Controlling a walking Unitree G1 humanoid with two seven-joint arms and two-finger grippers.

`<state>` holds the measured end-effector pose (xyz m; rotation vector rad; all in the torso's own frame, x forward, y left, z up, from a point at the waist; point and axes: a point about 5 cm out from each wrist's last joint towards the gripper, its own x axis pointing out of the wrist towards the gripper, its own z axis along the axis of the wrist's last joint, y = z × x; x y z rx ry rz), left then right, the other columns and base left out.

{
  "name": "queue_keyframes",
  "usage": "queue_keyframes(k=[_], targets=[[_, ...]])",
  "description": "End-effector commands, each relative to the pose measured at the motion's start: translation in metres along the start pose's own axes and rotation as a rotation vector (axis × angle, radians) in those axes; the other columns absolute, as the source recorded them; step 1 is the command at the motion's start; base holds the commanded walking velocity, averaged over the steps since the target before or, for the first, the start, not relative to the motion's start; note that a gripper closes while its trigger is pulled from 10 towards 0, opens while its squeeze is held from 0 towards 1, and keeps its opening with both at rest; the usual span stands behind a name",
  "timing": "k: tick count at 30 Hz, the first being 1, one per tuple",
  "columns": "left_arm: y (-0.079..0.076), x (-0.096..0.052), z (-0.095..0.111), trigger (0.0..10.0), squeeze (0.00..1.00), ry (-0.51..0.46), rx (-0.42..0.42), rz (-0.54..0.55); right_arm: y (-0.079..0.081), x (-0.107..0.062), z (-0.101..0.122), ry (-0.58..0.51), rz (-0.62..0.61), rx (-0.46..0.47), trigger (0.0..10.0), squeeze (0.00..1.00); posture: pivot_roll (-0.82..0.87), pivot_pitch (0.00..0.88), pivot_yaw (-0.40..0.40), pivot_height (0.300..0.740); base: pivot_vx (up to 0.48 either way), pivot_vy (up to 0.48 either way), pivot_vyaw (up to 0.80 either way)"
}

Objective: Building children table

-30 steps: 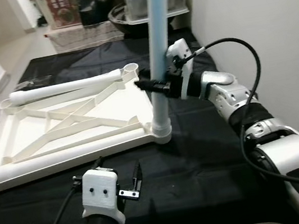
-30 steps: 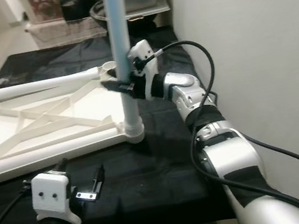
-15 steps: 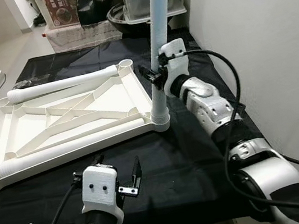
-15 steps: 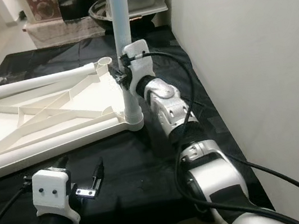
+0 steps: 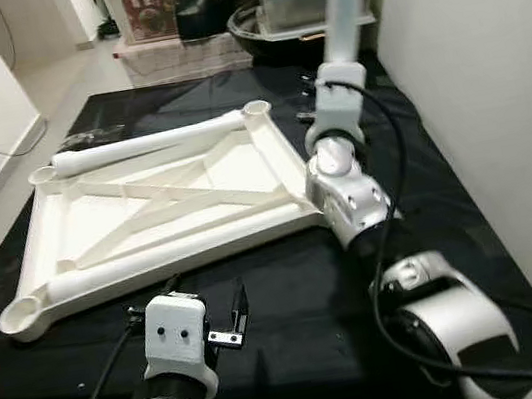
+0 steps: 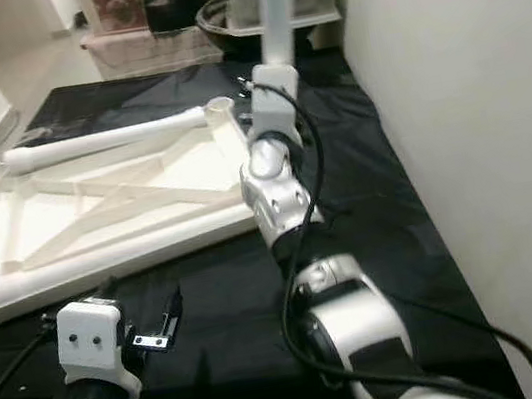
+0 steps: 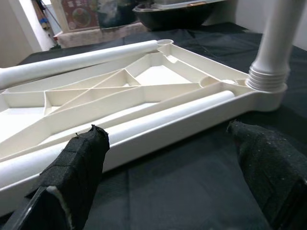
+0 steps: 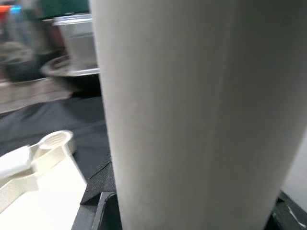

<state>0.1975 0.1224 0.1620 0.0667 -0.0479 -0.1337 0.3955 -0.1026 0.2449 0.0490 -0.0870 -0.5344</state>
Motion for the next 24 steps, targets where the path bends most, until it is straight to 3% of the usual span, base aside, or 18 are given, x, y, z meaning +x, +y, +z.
queue_keyframes(k=[1, 13, 14, 17, 18, 19, 20, 21, 22, 24], targets=[[0.002, 0.001, -0.002, 10.0, 0.0, 0.003, 0.008, 0.001, -0.034, 0.0, -0.066, 0.29, -0.194, -0.101, 10.0, 0.0, 0.08, 0.121, 0.019, 0.74, 0.0, 0.0, 0.0], [-0.004, 0.007, -0.002, 10.0, 0.0, -0.006, -0.013, -0.049, -0.04, -0.001, -0.067, 0.316, -0.388, -0.062, 10.0, 0.0, 0.08, 0.112, 0.025, 0.74, 0.0, 0.0, 0.0], [-0.013, 0.005, -0.003, 10.0, 0.0, 0.006, -0.038, -0.118, -0.045, 0.002, -0.064, 0.309, -0.429, -0.05, 10.0, 0.0, 0.09, 0.107, 0.027, 0.74, 0.0, 0.0, 0.0], [-0.019, 0.003, -0.004, 10.0, 0.0, 0.015, -0.056, -0.167, -0.048, 0.004, -0.063, 0.304, -0.455, -0.042, 10.0, 0.0, 0.09, 0.107, 0.027, 0.74, 0.0, 0.0, 0.0], [-0.026, 0.0, -0.004, 10.0, 0.0, 0.022, -0.084, -0.229, -0.051, 0.005, -0.062, 0.298, -0.474, -0.036, 10.0, 0.0, 0.09, 0.105, 0.03, 0.74, 0.0, 0.0, 0.0], [-0.026, 0.0, -0.004, 10.0, 0.0, 0.022, -0.084, -0.229, -0.051, 0.005, -0.062, 0.298, -0.474, -0.036, 10.0, 0.0, 0.09, 0.105, 0.03, 0.74, 0.0, 0.0, 0.0], [-0.037, -0.006, -0.006, 10.0, 0.0, 0.034, -0.114, -0.327, -0.051, 0.005, -0.062, 0.301, -0.48, -0.028, 10.0, 0.0, 0.09, 0.105, 0.029, 0.74, 0.0, 0.0, 0.0], [-0.037, -0.006, -0.006, 10.0, 0.0, 0.034, -0.114, -0.327, -0.051, 0.005, -0.062, 0.301, -0.48, -0.028, 10.0, 0.0, 0.09, 0.105, 0.029, 0.74, 0.0, 0.0, 0.0], [-0.046, -0.012, -0.008, 10.0, 0.0, 0.047, -0.144, -0.414, -0.048, 0.003, -0.062, 0.302, -0.471, -0.032, 10.0, 0.0, 0.09, 0.104, 0.031, 0.74, 0.0, 0.0, 0.0], [-0.053, -0.016, -0.009, 10.0, 0.0, 0.057, -0.171, -0.476, -0.046, 0.0, -0.063, 0.306, -0.463, -0.028, 10.0, 0.0, 0.09, 0.104, 0.031, 0.74, 0.0, 0.0, 0.0]])
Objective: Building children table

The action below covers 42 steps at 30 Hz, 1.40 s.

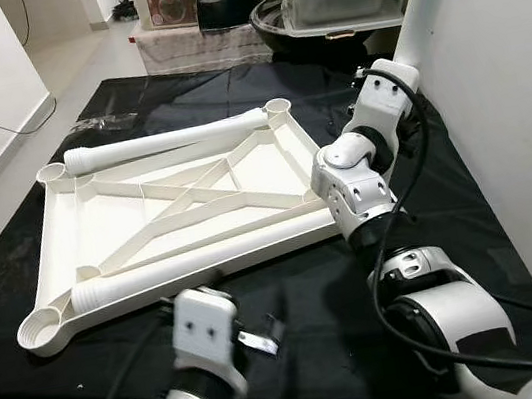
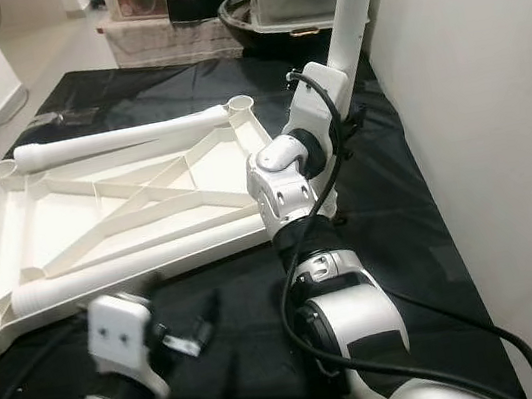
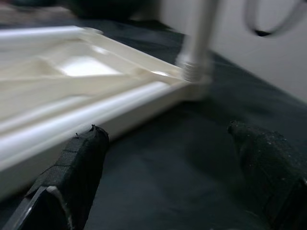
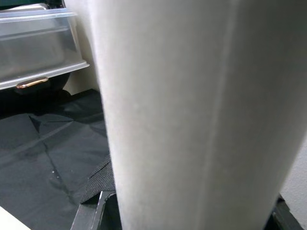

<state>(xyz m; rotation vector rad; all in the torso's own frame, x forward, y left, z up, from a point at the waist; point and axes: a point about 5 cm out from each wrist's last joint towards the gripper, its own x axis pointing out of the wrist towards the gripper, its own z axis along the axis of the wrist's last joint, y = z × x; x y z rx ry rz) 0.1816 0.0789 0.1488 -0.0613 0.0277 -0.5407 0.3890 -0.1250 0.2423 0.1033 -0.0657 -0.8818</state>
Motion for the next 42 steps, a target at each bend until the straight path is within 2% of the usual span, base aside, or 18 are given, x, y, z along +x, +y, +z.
queue_keyframes(k=[1, 3, 7, 18, 19, 22, 23, 39, 40, 41, 42], targets=[[-0.009, -0.003, 0.0, 10.0, 0.0, 0.004, -0.03, -0.07, -0.025, 0.005, -0.061, 0.265, -0.121, -0.106, 10.0, 0.0, 0.09, 0.104, 0.031, 0.74, 0.0, 0.0, 0.0], [-0.015, -0.004, -0.003, 10.0, 0.0, 0.017, -0.026, -0.113, -0.02, -0.002, -0.06, 0.269, -0.099, -0.101, 10.0, 0.0, 0.08, 0.1, 0.035, 0.74, 0.0, 0.0, 0.0], [-0.015, -0.004, -0.008, 10.0, 0.0, 0.031, 0.001, -0.123, -0.014, -0.009, -0.063, 0.273, -0.076, -0.108, 10.0, 0.0, 0.08, 0.094, 0.036, 0.74, 0.0, 0.0, 0.0], [-0.013, -0.006, -0.01, 10.0, 0.0, 0.032, 0.019, -0.124, -0.01, -0.014, -0.065, 0.277, -0.019, -0.092, 10.0, 0.0, 0.08, 0.084, 0.036, 0.74, 0.0, 0.0, 0.0], [-0.012, -0.006, -0.011, 10.0, 0.0, 0.033, 0.02, -0.123, -0.009, -0.015, -0.065, 0.276, -0.011, -0.091, 10.0, 0.2, 0.08, 0.072, 0.031, 0.74, 0.0, 0.0, 0.0], [-0.012, -0.006, -0.011, 10.0, 0.0, 0.033, 0.02, -0.123, -0.009, -0.015, -0.065, 0.276, -0.011, -0.091, 10.0, 0.2, 0.08, 0.072, 0.031, 0.74, 0.0, 0.0, 0.0], [-0.012, -0.006, -0.012, 10.0, 0.0, 0.035, 0.023, -0.121, -0.008, -0.016, -0.065, 0.275, 0.003, -0.084, 10.0, 1.0, 0.08, 0.072, 0.031, 0.74, 0.0, 0.0, 0.0], [-0.008, -0.007, -0.018, 10.0, 0.0, 0.049, 0.041, -0.101, 0.001, -0.026, -0.062, 0.269, 0.103, -0.024, 10.0, 1.0, 0.08, 0.062, 0.031, 0.74, 0.0, 0.0, 0.0], [-0.008, -0.007, -0.019, 10.0, 0.0, 0.05, 0.041, -0.1, 0.002, -0.028, -0.062, 0.269, 0.119, -0.02, 10.0, 0.6, 0.08, 0.065, 0.031, 0.74, 0.0, 0.0, 0.0], [-0.008, -0.007, -0.019, 10.0, 0.0, 0.05, 0.041, -0.1, 0.002, -0.028, -0.062, 0.269, 0.119, -0.02, 10.0, 0.6, 0.08, 0.065, 0.031, 0.74, 0.0, 0.0, 0.0], [-0.008, -0.007, -0.019, 10.0, 0.0, 0.049, 0.041, -0.1, 0.003, -0.03, -0.063, 0.272, 0.146, -0.015, 10.0, 0.0, 0.08, 0.065, 0.031, 0.74, 0.0, 0.0, 0.0]])
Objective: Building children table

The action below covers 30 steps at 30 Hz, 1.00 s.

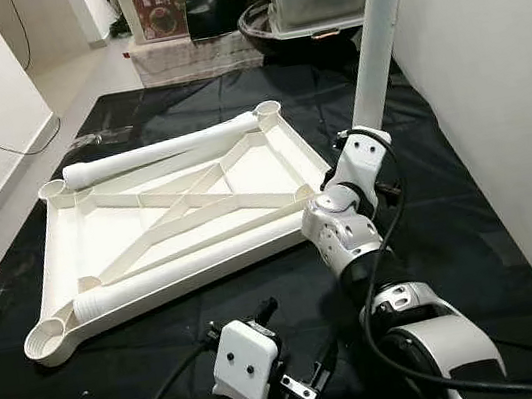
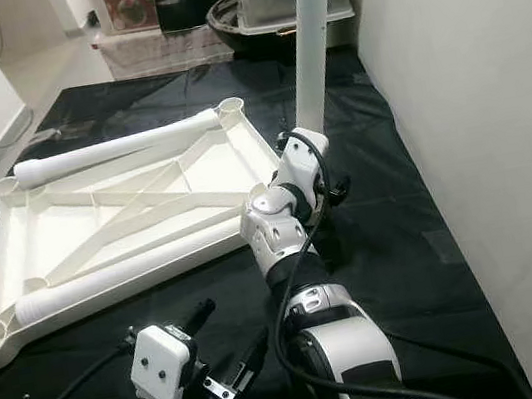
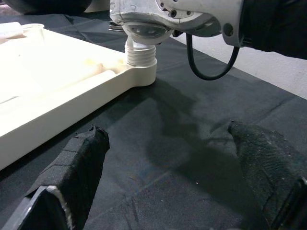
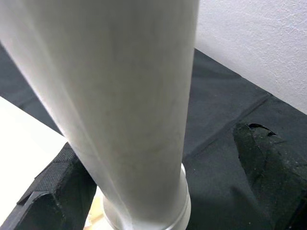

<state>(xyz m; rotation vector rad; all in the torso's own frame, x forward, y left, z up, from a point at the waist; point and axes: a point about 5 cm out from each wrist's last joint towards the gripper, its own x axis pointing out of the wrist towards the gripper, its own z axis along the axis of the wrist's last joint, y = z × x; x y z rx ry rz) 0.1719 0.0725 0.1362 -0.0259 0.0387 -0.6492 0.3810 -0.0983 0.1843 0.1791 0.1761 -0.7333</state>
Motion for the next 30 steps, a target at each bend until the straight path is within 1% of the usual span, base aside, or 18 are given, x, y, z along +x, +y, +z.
queue_keyframes(k=[1, 2, 5, 8, 10, 12, 15, 16, 18, 20, 23, 25, 26, 27, 29, 30], targets=[[0.001, -0.002, -0.006, 10.0, 0.0, 0.027, 0.008, 0.007, 0.0, -0.003, -0.005, 0.017, 0.018, 0.015, 10.0, 0.0, 0.08, 0.065, 0.031, 0.74, 0.0, 0.0, 0.0], [0.002, -0.002, -0.006, 10.0, 0.0, 0.027, 0.009, 0.008, 0.002, -0.005, -0.006, 0.021, 0.061, 0.014, 10.0, 0.0, 0.07, 0.065, 0.032, 0.74, 0.0, 0.0, 0.0], [0.002, -0.002, -0.007, 10.0, 0.0, 0.026, 0.01, 0.009, 0.003, -0.007, -0.008, 0.024, 0.094, 0.004, 10.0, 0.0, 0.07, 0.065, 0.032, 0.74, 0.0, 0.0, 0.0], [0.004, -0.001, -0.008, 10.0, 0.0, 0.025, 0.014, 0.013, 0.002, -0.011, -0.014, 0.04, 0.207, -0.024, 10.0, 0.0, 0.07, 0.061, 0.03, 0.74, 0.0, 0.0, 0.0], [0.005, 0.0, -0.009, 10.0, 0.0, 0.025, 0.014, 0.014, 0.002, -0.012, -0.015, 0.043, 0.244, -0.032, 10.0, 0.0, 0.06, 0.061, 0.03, 0.74, 0.0, 0.0, 0.0], [0.006, 0.0, -0.009, 10.0, 0.0, 0.025, 0.014, 0.014, 0.002, -0.013, -0.015, 0.043, 0.249, -0.033, 10.0, 0.0, 0.06, 0.061, 0.03, 0.74, 0.0, 0.0, 0.0], [0.007, 0.001, -0.011, 10.0, 0.0, 0.027, 0.016, 0.026, 0.003, -0.013, -0.017, 0.068, 0.367, -0.016, 10.0, 0.0, 0.06, 0.057, 0.029, 0.74, 0.0, 0.0, 0.0], [0.007, 0.001, -0.011, 10.0, 0.0, 0.027, 0.016, 0.026, 0.003, -0.013, -0.017, 0.068, 0.367, -0.016, 10.0, 0.0, 0.06, 0.057, 0.029, 0.74, 0.0, 0.0, 0.0], [0.008, 0.001, -0.012, 10.0, 0.0, 0.03, 0.015, 0.027, 0.002, -0.014, -0.017, 0.075, 0.424, -0.019, 10.0, 0.0, 0.06, 0.055, 0.029, 0.74, 0.0, 0.0, 0.0], [0.009, 0.001, -0.013, 10.0, 0.0, 0.032, 0.014, 0.028, 0.002, -0.014, -0.018, 0.085, 0.445, -0.019, 10.0, 0.0, 0.06, 0.052, 0.031, 0.74, 0.0, 0.0, 0.0], [0.01, 0.001, -0.014, 10.0, 0.0, 0.034, 0.015, 0.031, -0.003, -0.018, -0.019, 0.079, 0.503, -0.05, 10.0, 0.0, 0.06, 0.053, 0.033, 0.74, 0.0, 0.0, 0.0], [0.011, 0.001, -0.015, 10.0, 0.0, 0.033, 0.016, 0.031, -0.004, -0.019, -0.019, 0.08, 0.519, -0.059, 10.0, 0.0, 0.06, 0.053, 0.033, 0.74, 0.0, 0.0, 0.0], [0.011, 0.001, -0.015, 10.0, 0.0, 0.034, 0.018, 0.03, -0.008, -0.02, -0.021, 0.088, 0.527, -0.067, 10.0, 0.0, 0.05, 0.052, 0.034, 0.74, 0.0, 0.0, 0.0], [0.011, 0.001, -0.015, 10.0, 0.0, 0.034, 0.018, 0.03, -0.008, -0.02, -0.021, 0.088, 0.527, -0.067, 10.0, 0.0, 0.05, 0.052, 0.034, 0.74, 0.0, 0.0, 0.0], [0.012, 0.001, -0.015, 10.0, 0.0, 0.035, 0.021, 0.029, -0.015, -0.021, -0.024, 0.095, 0.539, -0.09, 10.0, 0.0, 0.05, 0.051, 0.034, 0.74, 0.0, 0.0, 0.0], [0.012, 0.001, -0.015, 10.0, 0.0, 0.035, 0.021, 0.029, -0.015, -0.021, -0.024, 0.095, 0.539, -0.09, 10.0, 0.0, 0.05, 0.051, 0.034, 0.74, 0.0, 0.0, 0.0]])
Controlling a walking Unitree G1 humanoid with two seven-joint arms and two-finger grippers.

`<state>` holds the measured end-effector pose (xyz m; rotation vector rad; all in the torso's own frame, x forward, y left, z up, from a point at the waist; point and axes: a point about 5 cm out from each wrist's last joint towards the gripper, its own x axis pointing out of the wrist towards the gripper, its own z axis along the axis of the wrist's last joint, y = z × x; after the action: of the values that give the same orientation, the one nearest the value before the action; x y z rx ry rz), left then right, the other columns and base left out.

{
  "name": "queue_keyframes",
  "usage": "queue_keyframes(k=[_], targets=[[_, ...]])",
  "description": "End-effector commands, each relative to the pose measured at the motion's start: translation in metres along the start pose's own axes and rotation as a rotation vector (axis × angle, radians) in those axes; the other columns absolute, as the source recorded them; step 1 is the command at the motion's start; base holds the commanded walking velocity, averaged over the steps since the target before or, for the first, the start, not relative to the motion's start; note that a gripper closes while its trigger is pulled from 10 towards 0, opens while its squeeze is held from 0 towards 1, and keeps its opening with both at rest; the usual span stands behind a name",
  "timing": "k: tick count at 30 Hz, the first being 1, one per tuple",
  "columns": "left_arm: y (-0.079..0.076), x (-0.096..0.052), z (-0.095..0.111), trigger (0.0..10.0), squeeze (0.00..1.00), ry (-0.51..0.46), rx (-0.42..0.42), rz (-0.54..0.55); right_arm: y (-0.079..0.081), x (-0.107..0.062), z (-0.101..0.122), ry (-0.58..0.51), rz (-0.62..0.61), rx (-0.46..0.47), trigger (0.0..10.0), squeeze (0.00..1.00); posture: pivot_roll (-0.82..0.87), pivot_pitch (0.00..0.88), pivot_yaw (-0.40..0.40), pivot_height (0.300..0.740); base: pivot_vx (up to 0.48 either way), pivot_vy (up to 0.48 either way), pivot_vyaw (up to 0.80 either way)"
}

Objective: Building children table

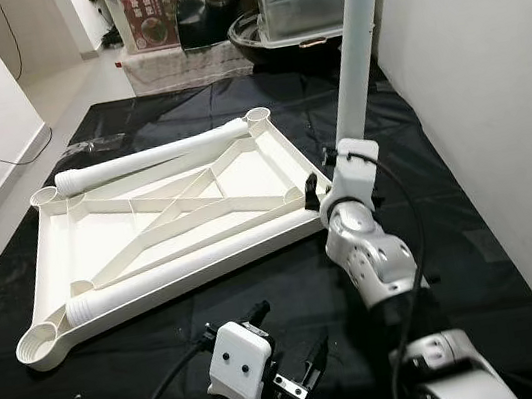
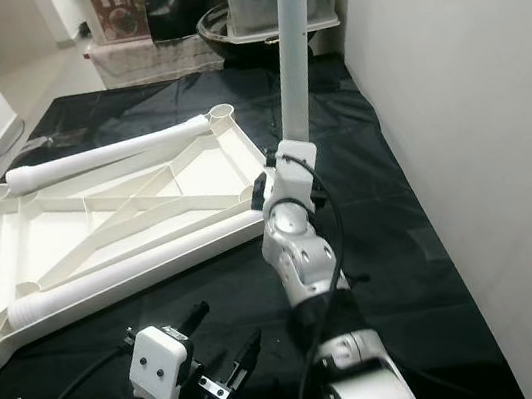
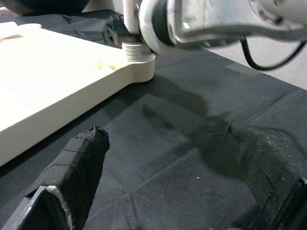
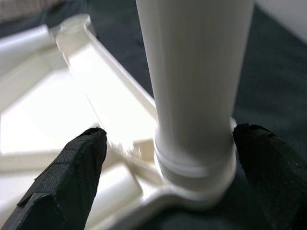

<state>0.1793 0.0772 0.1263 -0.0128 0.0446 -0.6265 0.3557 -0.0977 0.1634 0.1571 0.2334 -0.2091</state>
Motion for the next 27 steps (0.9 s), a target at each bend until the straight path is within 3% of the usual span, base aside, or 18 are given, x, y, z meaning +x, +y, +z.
queue_keyframes(k=[1, 6, 9, 16, 19, 21, 22, 24, 26, 27], targets=[[0.004, -0.002, -0.006, 10.0, 0.0, 0.026, 0.012, 0.006, 0.002, -0.006, -0.003, 0.016, 0.034, -0.01, 10.0, 0.0, 0.05, 0.049, 0.037, 0.74, 0.0, 0.0, 0.0], [0.004, -0.001, -0.008, 10.0, 0.0, 0.026, 0.019, 0.0, -0.012, -0.012, -0.011, 0.037, 0.067, -0.032, 10.0, 0.0, 0.04, 0.048, 0.037, 0.74, 0.0, 0.0, 0.0], [0.005, -0.002, -0.008, 10.0, 0.0, 0.03, 0.016, 0.011, -0.013, -0.019, -0.016, 0.032, 0.193, -0.073, 10.0, 0.0, 0.04, 0.048, 0.037, 0.74, 0.0, 0.0, 0.0], [0.006, -0.001, -0.01, 10.0, 0.0, 0.031, 0.008, 0.015, -0.016, -0.025, -0.02, 0.065, 0.263, -0.081, 10.0, 0.0, 0.04, 0.05, 0.039, 0.74, 0.0, 0.0, 0.0], [0.007, -0.001, -0.009, 10.0, 0.0, 0.028, 0.014, 0.013, -0.032, -0.021, -0.023, 0.067, 0.276, -0.169, 10.0, 0.0, 0.04, 0.049, 0.039, 0.74, 0.0, 0.0, 0.0], [0.007, -0.001, -0.009, 10.0, 0.0, 0.028, 0.014, 0.013, -0.032, -0.021, -0.023, 0.067, 0.276, -0.169, 10.0, 0.0, 0.04, 0.049, 0.039, 0.74, 0.0, 0.0, 0.0], [0.007, -0.001, -0.009, 10.0, 0.0, 0.026, 0.016, 0.012, -0.043, -0.019, -0.023, 0.067, 0.278, -0.227, 10.0, 0.0, 0.04, 0.049, 0.039, 0.74, 0.0, 0.0, 0.0], [0.007, -0.001, -0.009, 10.0, 0.0, 0.026, 0.016, 0.012, -0.043, -0.019, -0.023, 0.067, 0.278, -0.227, 10.0, 0.0, 0.04, 0.049, 0.039, 0.74, 0.0, 0.0, 0.0], [0.007, -0.001, -0.009, 10.0, 0.0, 0.023, 0.018, 0.011, -0.062, -0.018, -0.025, 0.075, 0.276, -0.315, 10.0, 0.0, 0.03, 0.052, 0.042, 0.74, 0.0, 0.0, 0.0], [0.007, -0.001, -0.009, 10.0, 0.0, 0.023, 0.018, 0.011, -0.062, -0.018, -0.025, 0.075, 0.276, -0.315, 10.0, 0.0, 0.03, 0.052, 0.042, 0.74, 0.0, 0.0, 0.0]])
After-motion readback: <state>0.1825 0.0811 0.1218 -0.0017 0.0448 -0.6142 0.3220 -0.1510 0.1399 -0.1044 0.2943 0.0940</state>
